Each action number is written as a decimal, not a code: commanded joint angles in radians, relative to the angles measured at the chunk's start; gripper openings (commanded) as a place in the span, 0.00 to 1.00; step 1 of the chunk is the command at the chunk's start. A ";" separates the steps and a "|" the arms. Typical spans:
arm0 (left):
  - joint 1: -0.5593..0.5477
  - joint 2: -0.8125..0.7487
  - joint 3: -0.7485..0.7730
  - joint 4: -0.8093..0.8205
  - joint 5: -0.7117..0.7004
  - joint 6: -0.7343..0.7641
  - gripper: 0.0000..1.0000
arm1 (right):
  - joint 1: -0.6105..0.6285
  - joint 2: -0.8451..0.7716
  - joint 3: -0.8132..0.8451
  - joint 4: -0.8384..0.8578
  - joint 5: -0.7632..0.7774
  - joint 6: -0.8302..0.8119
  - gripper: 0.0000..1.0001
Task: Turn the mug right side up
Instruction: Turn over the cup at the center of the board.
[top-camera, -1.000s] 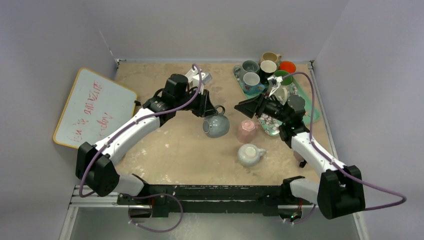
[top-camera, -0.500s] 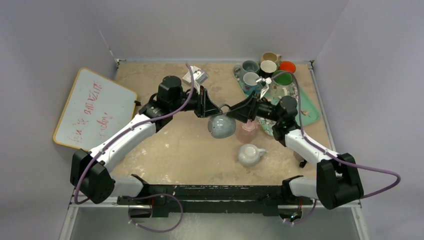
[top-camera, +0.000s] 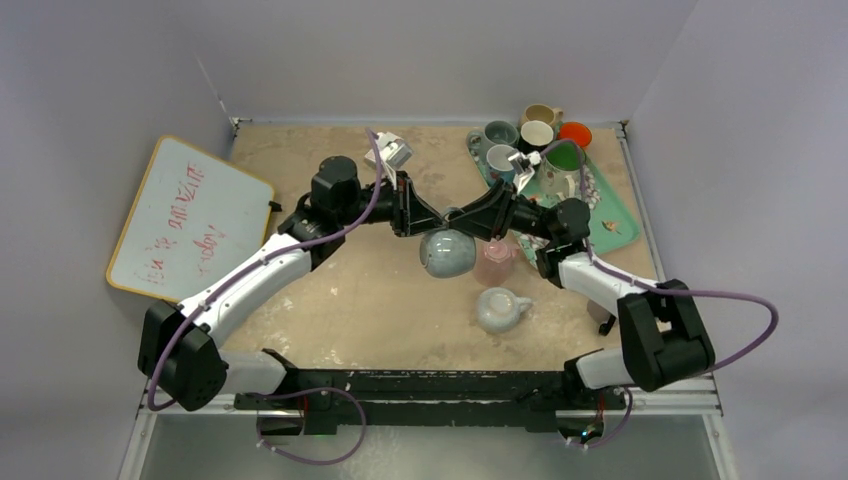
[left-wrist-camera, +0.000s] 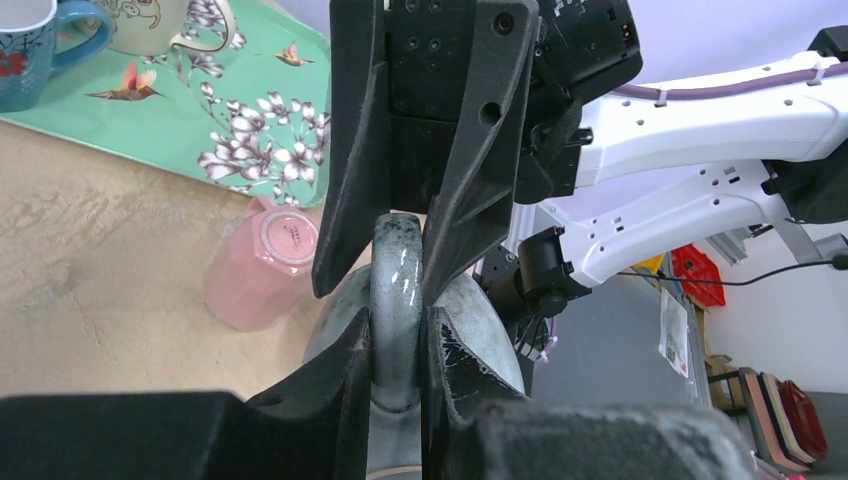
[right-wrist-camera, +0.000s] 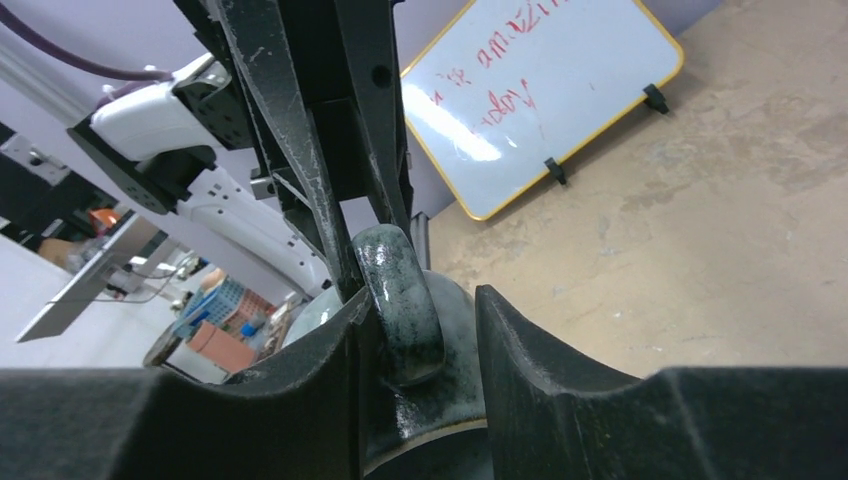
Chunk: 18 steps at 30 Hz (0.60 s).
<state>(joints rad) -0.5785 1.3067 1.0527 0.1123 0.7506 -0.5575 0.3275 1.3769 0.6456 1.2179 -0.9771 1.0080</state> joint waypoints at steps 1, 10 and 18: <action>-0.001 -0.056 0.012 0.162 0.032 -0.037 0.00 | 0.007 0.048 -0.009 0.295 -0.031 0.158 0.35; 0.000 -0.081 0.020 0.075 -0.026 0.008 0.00 | 0.007 0.091 -0.012 0.373 -0.020 0.220 0.00; 0.000 -0.116 0.064 -0.147 -0.140 0.096 0.56 | 0.005 0.088 0.009 0.281 -0.022 0.187 0.00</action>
<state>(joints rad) -0.5827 1.2449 1.0546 0.0307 0.6712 -0.5232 0.3367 1.4788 0.6327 1.4860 -1.0142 1.1946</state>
